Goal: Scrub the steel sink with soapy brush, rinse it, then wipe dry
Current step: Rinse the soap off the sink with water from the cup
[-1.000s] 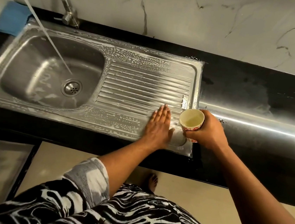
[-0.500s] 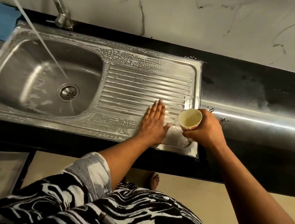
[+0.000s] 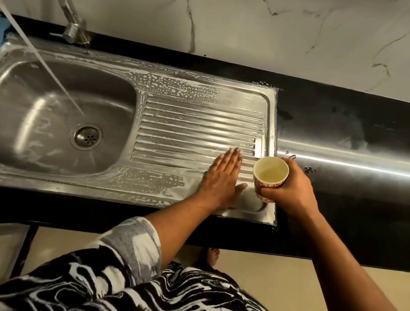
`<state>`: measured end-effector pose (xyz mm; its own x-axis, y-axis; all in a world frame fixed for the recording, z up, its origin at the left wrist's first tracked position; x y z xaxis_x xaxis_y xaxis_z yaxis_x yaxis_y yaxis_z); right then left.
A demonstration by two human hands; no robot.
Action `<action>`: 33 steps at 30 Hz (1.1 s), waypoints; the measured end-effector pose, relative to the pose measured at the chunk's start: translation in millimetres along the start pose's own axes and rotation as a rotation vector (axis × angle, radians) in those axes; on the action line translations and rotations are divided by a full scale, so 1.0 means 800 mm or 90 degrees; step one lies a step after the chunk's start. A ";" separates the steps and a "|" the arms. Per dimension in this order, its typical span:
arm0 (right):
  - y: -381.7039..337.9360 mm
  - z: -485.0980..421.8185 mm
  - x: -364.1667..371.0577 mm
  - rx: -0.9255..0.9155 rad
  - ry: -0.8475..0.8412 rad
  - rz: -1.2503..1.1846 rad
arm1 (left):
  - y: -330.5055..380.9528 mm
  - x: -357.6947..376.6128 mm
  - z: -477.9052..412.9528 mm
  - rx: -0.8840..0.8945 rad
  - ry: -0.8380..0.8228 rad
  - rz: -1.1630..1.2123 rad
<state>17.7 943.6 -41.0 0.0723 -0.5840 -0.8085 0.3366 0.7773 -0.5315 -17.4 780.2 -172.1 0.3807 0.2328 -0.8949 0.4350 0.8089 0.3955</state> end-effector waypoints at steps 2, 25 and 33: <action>0.002 -0.001 0.001 0.005 -0.002 0.007 | -0.007 -0.004 0.000 -0.004 0.006 0.002; -0.084 -0.010 0.036 -0.001 0.003 0.069 | -0.060 -0.054 0.042 0.028 -0.021 0.095; -0.071 0.000 0.051 -0.044 -0.055 0.199 | -0.073 -0.016 0.059 -0.016 -0.030 0.050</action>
<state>1.4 875.8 -44.3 0.2422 -0.3307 -0.9121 0.2212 0.9342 -0.2800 -8.9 704.5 -174.2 0.4515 0.2705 -0.8503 0.3815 0.8030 0.4580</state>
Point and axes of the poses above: each hand's wrist, its own z-axis away from the middle knuckle, its own x-axis out of the palm, y = z × x, the point moved 5 cm from there along -z, towards the middle knuckle, and after that the axes turned 7 degrees about z, right-handed, at the moved point
